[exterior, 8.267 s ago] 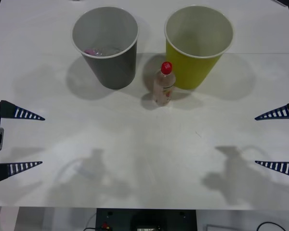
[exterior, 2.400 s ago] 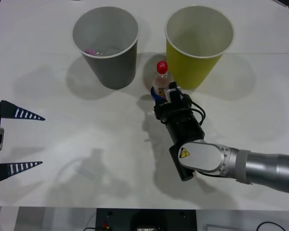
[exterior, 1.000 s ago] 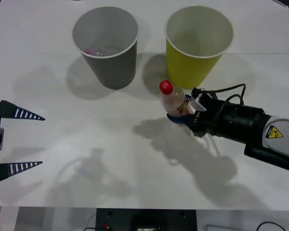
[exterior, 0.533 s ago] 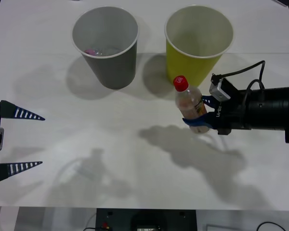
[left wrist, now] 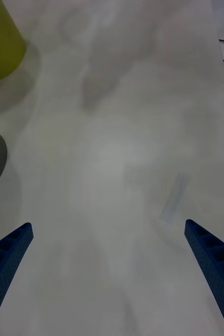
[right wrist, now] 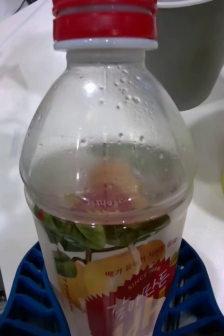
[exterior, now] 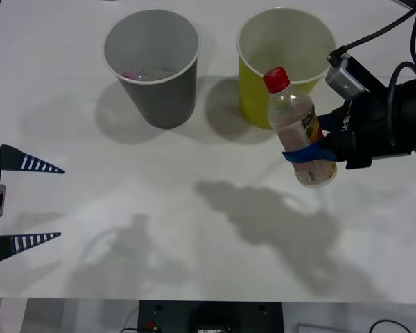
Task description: Put the can into the green bin and the plastic bottle into the gray bin
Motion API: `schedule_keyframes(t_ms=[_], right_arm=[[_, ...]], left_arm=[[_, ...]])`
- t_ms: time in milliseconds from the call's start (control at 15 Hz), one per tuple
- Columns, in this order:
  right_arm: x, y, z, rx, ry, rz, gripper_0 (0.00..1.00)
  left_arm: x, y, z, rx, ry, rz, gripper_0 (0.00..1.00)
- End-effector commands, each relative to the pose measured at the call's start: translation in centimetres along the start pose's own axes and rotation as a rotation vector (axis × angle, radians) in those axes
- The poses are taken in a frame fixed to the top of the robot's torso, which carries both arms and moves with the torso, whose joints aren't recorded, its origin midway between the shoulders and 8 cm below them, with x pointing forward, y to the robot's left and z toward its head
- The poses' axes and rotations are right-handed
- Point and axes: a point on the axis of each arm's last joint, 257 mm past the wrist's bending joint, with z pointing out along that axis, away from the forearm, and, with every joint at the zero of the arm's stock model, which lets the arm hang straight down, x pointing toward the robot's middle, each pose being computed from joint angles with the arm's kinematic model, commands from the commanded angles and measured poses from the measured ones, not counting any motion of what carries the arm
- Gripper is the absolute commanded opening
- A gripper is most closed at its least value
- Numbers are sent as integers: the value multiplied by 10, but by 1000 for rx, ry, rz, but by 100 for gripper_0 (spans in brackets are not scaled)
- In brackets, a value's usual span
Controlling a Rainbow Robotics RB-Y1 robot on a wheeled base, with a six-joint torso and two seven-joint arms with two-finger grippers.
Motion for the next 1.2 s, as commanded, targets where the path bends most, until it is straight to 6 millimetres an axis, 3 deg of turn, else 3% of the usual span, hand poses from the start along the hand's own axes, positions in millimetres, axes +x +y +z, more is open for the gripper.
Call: schedule_keyframes(t_ms=[67, 667, 1200], right_arm=[[-32, -4, -11, 20, -3, 31, 0], [-124, -40, -10, 69, -8, -78, 0], [-180, -65, 29, 85, -8, -79, 0]], left_arm=[[0, 0, 0, 0, 0, 0, 100], [0, 0, 0, 0, 0, 0, 100], [0, 0, 0, 0, 0, 0, 100]])
